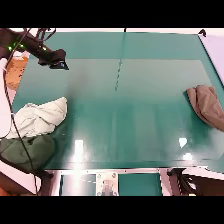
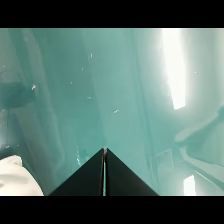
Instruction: Fold the shirts.
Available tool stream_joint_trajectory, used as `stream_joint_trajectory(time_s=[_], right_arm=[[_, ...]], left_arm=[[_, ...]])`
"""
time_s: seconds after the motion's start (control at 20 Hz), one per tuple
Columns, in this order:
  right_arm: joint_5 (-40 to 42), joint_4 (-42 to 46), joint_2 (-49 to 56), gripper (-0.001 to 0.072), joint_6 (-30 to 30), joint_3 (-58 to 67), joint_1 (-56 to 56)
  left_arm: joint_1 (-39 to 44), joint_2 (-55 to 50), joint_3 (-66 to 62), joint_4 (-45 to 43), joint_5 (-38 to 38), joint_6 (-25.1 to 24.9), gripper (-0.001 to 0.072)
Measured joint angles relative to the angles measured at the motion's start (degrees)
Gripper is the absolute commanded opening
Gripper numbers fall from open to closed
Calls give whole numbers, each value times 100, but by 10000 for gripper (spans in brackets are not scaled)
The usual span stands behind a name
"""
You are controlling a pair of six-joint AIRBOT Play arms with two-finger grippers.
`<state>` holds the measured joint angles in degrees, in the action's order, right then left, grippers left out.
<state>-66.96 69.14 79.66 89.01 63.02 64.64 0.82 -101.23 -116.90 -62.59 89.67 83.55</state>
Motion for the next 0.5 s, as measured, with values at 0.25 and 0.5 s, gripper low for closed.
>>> stream_joint_trajectory(time_s=[0.25,0.5], right_arm=[[96,116,-238,12,68,-785,1058],[131,273,-509,264,87,-1224,1530]], left_arm=[[0,0,0,0,-4,0,24],[0,0,0,0,-7,0,23]])
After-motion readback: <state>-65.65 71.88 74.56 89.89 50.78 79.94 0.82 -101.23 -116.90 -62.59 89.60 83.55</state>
